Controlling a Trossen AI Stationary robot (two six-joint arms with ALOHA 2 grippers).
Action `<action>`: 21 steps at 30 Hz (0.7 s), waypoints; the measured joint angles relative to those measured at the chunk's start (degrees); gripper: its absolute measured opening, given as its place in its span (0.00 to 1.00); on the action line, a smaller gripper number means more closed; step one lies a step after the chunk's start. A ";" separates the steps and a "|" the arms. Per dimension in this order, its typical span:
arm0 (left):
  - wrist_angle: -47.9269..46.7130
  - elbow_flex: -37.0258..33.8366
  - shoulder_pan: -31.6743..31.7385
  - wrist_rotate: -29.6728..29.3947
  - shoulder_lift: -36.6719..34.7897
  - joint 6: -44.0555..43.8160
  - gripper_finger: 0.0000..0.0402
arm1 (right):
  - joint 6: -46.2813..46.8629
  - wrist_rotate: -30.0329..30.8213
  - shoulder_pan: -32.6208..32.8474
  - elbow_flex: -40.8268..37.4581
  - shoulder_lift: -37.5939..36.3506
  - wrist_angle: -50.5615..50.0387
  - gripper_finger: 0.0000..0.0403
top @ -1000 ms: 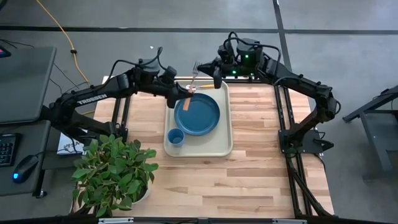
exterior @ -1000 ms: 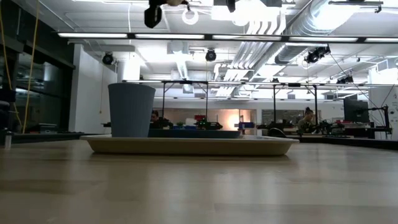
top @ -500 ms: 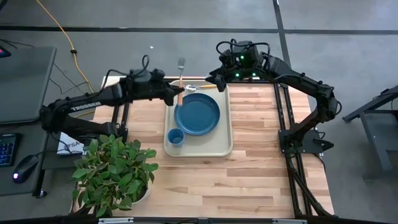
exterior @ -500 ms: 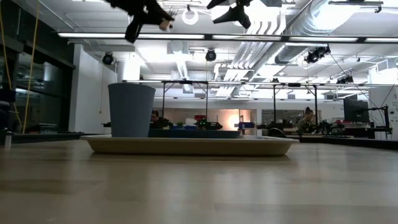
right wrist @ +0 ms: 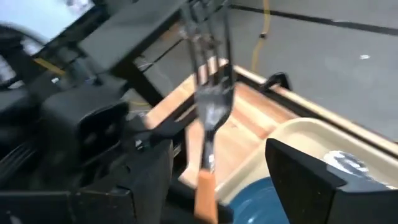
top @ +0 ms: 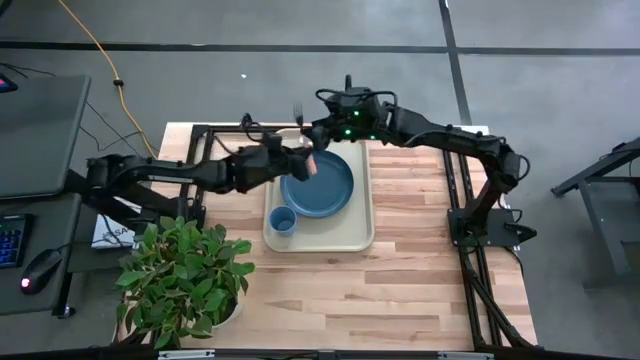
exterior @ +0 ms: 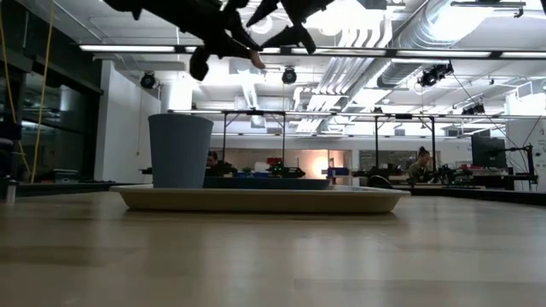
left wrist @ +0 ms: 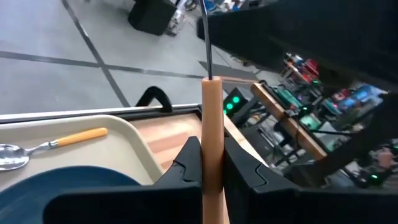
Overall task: Pick and place plate/cup/fork/spoon on tray
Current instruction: Put the brown fork on the white tray to the top of the blue plate
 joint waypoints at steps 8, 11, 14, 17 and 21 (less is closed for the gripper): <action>0.21 1.35 -1.39 -1.56 2.63 1.65 0.02 | 1.75 0.86 -0.02 0.00 0.26 -1.31 0.52; 2.13 1.39 -1.32 -1.39 3.35 3.26 0.02 | 2.17 0.67 0.30 0.00 0.72 -1.69 0.48; 2.95 1.39 -1.38 -0.48 4.10 3.81 0.02 | 3.04 0.60 0.50 0.00 1.63 -2.11 0.44; 2.21 1.37 -1.46 -0.20 4.40 3.59 0.02 | 3.13 1.23 0.50 0.00 1.61 -2.33 0.37; 2.05 1.37 -1.39 0.08 4.40 3.54 0.02 | 3.19 2.66 0.54 0.00 1.58 -3.66 0.19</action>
